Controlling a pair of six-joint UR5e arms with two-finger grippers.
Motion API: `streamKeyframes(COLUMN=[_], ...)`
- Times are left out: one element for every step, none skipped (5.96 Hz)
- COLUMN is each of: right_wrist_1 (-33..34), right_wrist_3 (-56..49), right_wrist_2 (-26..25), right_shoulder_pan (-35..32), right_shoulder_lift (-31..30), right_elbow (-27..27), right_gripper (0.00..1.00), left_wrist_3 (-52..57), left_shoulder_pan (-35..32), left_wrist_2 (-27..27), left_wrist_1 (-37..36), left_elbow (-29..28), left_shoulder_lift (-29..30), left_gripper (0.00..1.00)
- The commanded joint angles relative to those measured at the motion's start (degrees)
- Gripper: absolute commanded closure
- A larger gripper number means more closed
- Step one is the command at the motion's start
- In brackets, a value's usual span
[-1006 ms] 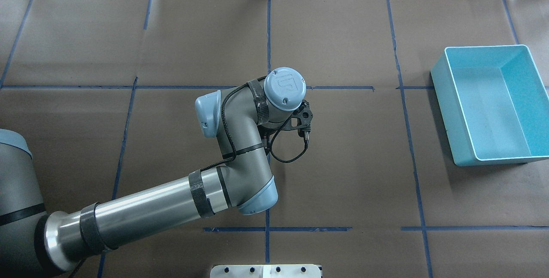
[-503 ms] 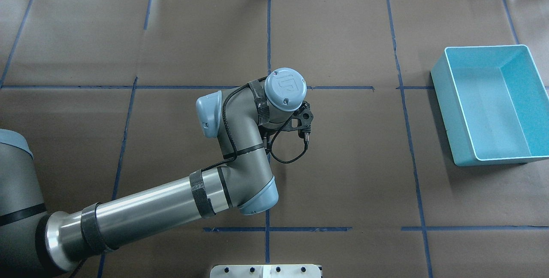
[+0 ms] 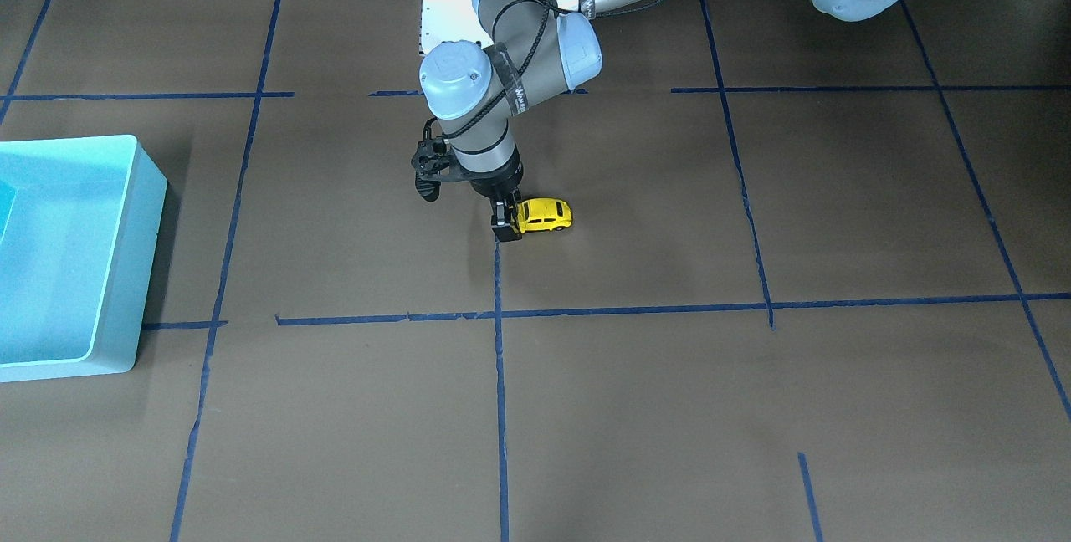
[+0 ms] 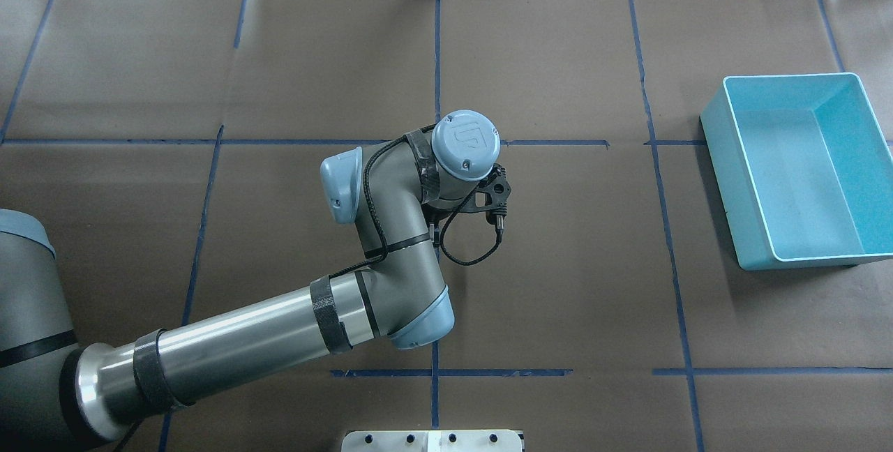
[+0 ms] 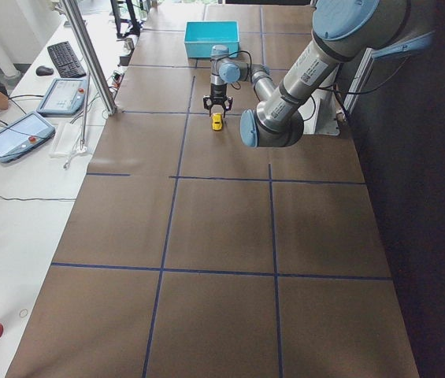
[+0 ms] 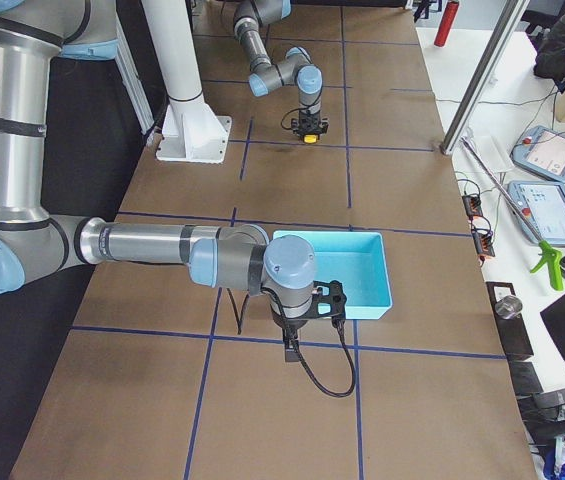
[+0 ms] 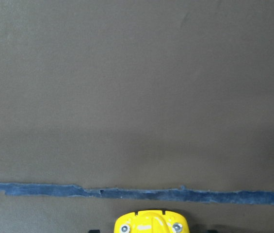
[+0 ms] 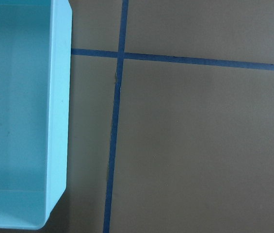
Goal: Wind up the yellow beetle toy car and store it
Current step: 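Press the car down with the left gripper and drag it backward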
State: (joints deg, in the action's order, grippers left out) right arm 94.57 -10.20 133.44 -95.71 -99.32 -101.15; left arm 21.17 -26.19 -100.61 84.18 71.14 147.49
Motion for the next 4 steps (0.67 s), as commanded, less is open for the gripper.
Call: streamKeyframes(right_wrist_1=[0.0,0.0,0.0,0.0], right_wrist_3=[0.0,0.0,0.0,0.0], right_wrist_2=[-0.1,-0.1,-0.1,-0.1], right_shoulder_pan=[0.0,0.0,0.0,0.0], right_shoulder_lift=[0.0,0.0,-0.1,0.0], right_elbow=[0.0,0.0,0.0,0.0], right_gripper=[0.00,0.00,0.00,0.00], left_wrist_3=[0.1,0.1,0.1,1.7], left_shoulder_pan=[0.0,0.0,0.0,0.0], left_wrist_2=[0.2,0.2,0.2,0.2], left_wrist_1=[0.6,0.7,0.6,0.6], left_elbow=[-0.6,-0.6,-0.6,-0.6], left_shoulder_lift=[0.3,0.3,0.3,0.4], left_gripper=[0.32,0.42,0.62,0.79])
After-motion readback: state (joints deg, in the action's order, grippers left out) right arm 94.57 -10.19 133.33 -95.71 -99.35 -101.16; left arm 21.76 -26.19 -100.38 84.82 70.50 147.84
